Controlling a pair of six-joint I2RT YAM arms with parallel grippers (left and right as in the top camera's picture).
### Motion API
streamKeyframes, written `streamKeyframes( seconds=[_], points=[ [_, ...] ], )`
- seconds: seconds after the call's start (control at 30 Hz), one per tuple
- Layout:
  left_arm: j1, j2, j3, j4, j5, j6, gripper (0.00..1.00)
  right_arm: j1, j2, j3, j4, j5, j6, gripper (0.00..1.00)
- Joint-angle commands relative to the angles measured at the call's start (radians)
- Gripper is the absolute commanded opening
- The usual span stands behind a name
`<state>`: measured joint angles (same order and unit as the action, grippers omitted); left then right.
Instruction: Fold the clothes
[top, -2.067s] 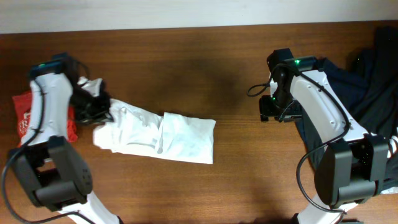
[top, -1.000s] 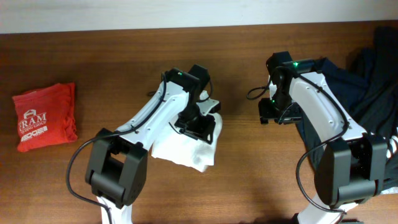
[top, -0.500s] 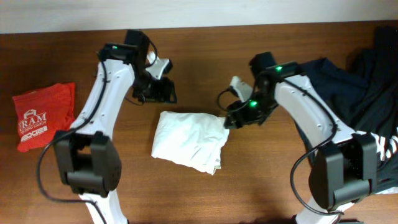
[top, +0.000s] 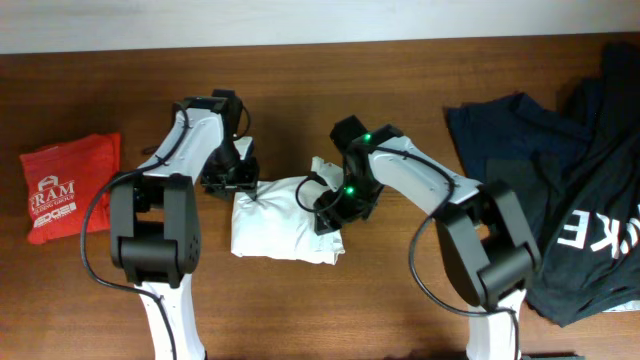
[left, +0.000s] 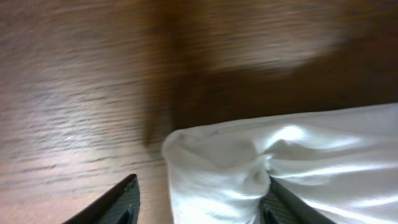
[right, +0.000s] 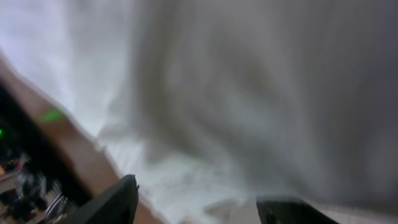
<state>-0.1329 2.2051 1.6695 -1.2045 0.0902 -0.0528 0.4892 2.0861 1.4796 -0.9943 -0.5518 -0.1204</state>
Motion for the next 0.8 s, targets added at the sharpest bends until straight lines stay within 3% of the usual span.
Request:
streamKeyframes(
  seconds=[0.0,0.27,0.33,0.57,0.77],
  points=[
    [0.021,0.013,-0.003,-0.016,-0.054,-0.048,0.61,0.005,0.066,-0.004,0.094,0.03,0.01,0.65],
    [0.078,-0.091,-0.002,-0.101,-0.01,-0.048,0.62,-0.079,0.069,0.024,0.202,0.275,0.106,0.65],
    [0.073,-0.185,-0.003,-0.102,0.093,-0.048,0.62,-0.1,0.069,0.046,0.187,0.276,0.114,0.65],
    [0.016,-0.27,-0.019,-0.259,0.078,0.008,0.64,-0.105,0.069,0.047,0.157,0.276,0.114,0.66],
    [-0.077,-0.325,-0.346,-0.115,0.067,-0.091,0.62,-0.106,0.069,0.047,0.132,0.277,0.114,0.66]
  ],
)
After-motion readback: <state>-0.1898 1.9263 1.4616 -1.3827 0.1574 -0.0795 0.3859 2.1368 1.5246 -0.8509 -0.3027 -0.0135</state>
